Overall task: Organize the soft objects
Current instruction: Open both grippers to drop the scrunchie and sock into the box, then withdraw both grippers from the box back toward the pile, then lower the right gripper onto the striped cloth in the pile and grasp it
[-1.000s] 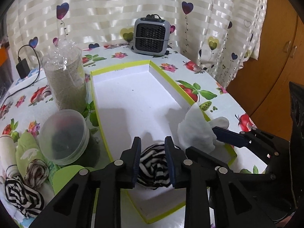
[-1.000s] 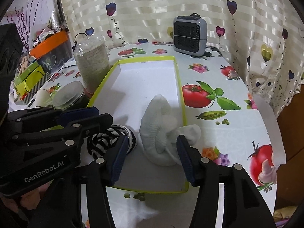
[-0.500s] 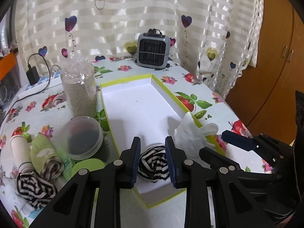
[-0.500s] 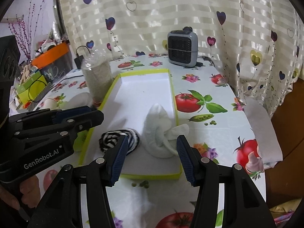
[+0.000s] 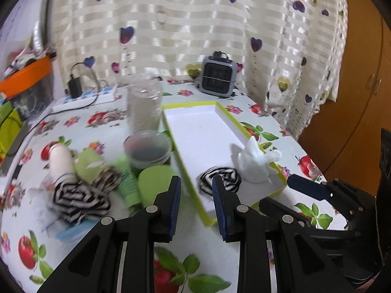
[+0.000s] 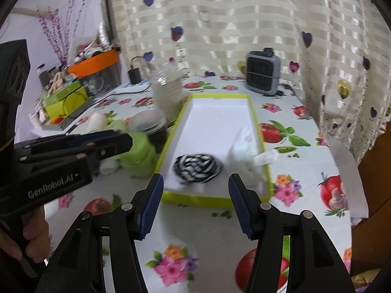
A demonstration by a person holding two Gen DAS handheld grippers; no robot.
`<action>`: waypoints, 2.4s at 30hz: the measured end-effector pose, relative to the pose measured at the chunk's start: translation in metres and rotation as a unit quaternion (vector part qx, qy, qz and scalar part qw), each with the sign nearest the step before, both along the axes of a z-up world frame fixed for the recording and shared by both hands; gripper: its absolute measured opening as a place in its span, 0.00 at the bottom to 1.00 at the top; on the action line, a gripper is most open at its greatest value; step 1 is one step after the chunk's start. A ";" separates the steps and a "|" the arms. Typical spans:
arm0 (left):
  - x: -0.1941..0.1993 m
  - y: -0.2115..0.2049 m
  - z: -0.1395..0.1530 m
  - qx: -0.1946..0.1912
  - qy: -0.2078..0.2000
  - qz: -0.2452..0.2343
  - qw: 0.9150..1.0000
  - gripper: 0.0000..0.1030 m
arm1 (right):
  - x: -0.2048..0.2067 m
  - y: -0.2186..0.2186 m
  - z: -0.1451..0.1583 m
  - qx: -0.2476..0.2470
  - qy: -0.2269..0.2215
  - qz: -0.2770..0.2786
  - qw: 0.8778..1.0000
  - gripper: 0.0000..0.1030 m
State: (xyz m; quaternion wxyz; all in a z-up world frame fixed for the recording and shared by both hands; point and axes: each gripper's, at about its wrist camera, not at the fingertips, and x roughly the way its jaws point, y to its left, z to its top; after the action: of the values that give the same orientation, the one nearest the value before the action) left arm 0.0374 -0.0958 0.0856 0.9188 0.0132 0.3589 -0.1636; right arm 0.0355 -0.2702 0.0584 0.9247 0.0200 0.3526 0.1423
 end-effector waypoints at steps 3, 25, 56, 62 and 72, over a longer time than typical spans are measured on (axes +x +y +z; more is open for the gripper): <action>-0.009 0.012 -0.003 0.000 -0.001 0.016 1.000 0.25 | -0.006 0.012 -0.005 0.008 0.013 0.022 1.000 0.55; -0.037 0.086 -0.030 0.014 0.032 0.123 0.992 0.25 | -0.026 0.064 -0.015 0.014 0.036 0.081 0.996 0.55; -0.012 0.183 -0.043 -0.004 0.061 0.227 0.972 0.27 | 0.002 0.124 -0.009 -0.009 0.022 0.147 0.989 0.55; 0.000 0.193 -0.043 0.008 0.058 0.238 0.970 0.27 | 0.018 0.146 -0.003 -0.011 0.013 0.167 0.986 0.55; 0.013 0.221 -0.043 -0.012 0.054 0.251 0.967 0.27 | 0.054 0.184 -0.008 -0.022 0.016 0.188 0.982 0.55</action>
State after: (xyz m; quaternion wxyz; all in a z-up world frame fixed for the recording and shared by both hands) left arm 0.0505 0.1257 0.0430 0.9100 -0.0972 0.3975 0.0671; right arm 0.0892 -0.0858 0.0502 0.8759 -0.0649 0.3679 0.3053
